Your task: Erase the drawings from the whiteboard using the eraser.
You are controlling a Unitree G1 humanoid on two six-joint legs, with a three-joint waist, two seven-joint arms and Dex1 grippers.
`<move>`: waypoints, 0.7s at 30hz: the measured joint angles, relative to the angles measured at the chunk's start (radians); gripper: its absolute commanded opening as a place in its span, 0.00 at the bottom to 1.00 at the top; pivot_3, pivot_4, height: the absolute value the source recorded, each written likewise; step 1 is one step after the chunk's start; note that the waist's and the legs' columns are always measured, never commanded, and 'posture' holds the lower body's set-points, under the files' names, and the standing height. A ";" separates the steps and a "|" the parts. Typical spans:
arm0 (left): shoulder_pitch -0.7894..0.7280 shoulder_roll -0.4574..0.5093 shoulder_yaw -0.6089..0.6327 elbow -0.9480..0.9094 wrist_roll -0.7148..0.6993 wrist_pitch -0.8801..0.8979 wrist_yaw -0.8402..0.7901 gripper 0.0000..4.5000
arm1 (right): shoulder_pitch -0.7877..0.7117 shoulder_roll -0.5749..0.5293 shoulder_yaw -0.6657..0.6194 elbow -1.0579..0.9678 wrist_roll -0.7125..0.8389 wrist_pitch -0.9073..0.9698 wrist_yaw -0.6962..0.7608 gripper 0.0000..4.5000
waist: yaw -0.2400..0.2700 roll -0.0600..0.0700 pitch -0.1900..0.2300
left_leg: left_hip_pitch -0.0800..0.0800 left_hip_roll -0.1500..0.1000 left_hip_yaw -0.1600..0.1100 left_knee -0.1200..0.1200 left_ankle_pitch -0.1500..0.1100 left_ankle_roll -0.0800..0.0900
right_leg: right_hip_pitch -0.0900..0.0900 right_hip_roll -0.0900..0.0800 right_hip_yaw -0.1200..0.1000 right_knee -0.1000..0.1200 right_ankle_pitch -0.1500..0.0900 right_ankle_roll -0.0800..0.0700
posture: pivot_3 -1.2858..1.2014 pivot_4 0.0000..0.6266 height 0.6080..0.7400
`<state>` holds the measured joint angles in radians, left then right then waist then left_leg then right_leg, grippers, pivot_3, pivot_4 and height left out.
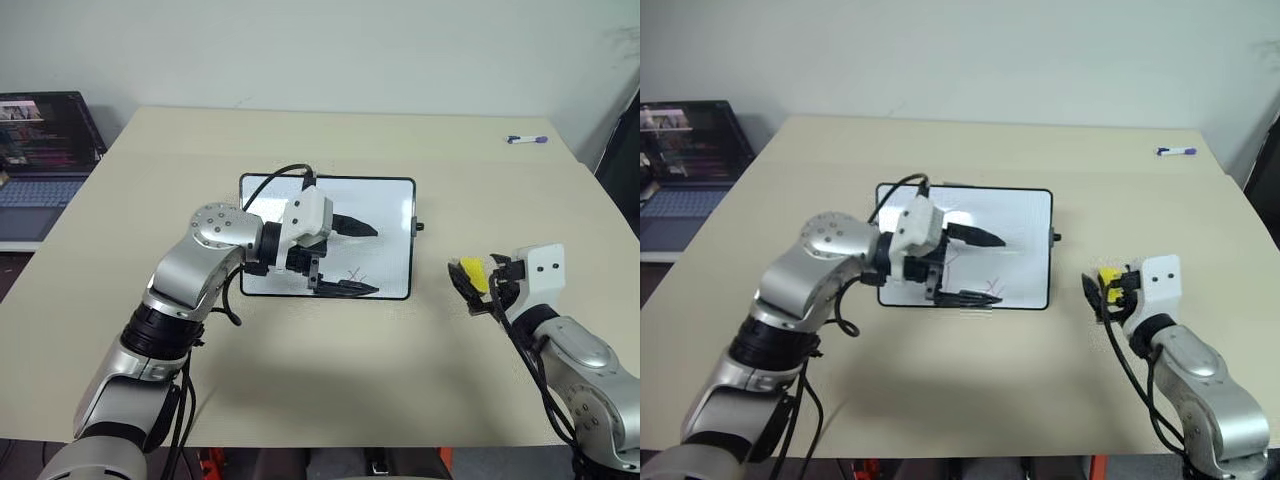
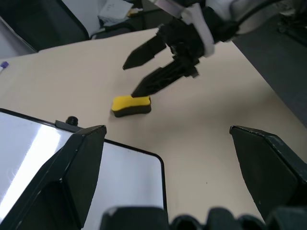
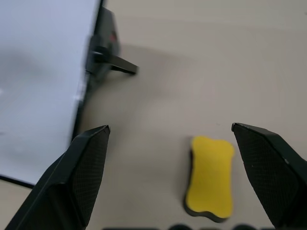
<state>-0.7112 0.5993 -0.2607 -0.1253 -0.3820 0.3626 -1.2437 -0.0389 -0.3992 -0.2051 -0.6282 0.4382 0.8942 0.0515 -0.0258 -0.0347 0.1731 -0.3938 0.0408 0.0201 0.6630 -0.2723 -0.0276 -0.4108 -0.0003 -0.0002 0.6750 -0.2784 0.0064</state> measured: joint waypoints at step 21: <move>0.000 -0.012 -0.020 -0.036 0.012 0.004 -0.051 1.00 | -0.141 0.036 0.005 0.289 -0.085 0.050 0.014 0.70 | -0.001 0.000 0.000 | -0.002 0.002 0.012 0.000 0.000 0.000 | -0.009 0.005 0.013 0.005 0.000 0.000 | 0.52 0.24 1.00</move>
<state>-0.7112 0.5878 -0.2809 -0.1611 -0.3700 0.3671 -1.2949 -0.1796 -0.3636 -0.2006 -0.3396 0.3528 0.9438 0.0659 -0.0273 -0.0346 0.1731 -0.3958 0.0426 0.0317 0.6628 -0.2725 -0.0272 -0.4197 0.0051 0.0128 0.6799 -0.2782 0.0063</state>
